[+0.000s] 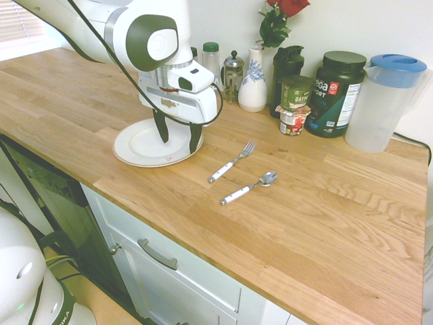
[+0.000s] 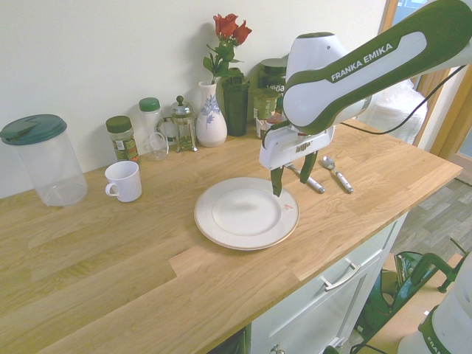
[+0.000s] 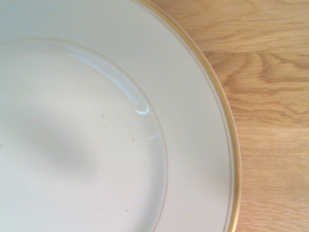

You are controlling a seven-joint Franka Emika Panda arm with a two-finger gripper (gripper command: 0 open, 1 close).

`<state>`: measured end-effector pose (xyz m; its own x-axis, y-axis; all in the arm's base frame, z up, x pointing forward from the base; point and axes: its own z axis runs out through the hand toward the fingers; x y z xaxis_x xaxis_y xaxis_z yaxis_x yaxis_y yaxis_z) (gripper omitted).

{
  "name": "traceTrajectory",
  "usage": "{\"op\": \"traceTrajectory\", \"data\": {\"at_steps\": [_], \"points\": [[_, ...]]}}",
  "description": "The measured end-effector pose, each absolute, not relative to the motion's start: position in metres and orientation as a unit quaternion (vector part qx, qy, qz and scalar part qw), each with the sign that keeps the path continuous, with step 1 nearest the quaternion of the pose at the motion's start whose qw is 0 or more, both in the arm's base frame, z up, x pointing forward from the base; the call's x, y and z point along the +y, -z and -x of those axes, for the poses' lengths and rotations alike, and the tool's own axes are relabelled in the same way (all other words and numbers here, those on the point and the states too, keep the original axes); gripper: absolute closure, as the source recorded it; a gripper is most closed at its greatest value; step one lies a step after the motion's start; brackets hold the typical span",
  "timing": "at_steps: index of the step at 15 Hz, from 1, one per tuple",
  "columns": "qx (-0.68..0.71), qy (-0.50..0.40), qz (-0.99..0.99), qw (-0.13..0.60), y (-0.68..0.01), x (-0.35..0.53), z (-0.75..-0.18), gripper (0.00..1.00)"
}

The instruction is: Put the spoon into the plate

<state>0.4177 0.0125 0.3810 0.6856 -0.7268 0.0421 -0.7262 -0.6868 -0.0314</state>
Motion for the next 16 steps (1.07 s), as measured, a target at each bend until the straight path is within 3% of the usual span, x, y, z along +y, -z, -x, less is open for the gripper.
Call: {"op": "traceTrajectory", "data": {"at_steps": [5, 10, 16], "points": [[0.440, 0.037, 0.897, 0.006, -0.395, 0.000, -0.426, 0.00], [0.497, 0.033, 0.867, 0.003, -0.410, -0.096, -0.423, 0.00], [0.533, 0.010, 0.846, -0.006, -0.379, -0.166, -0.401, 0.00]]}}
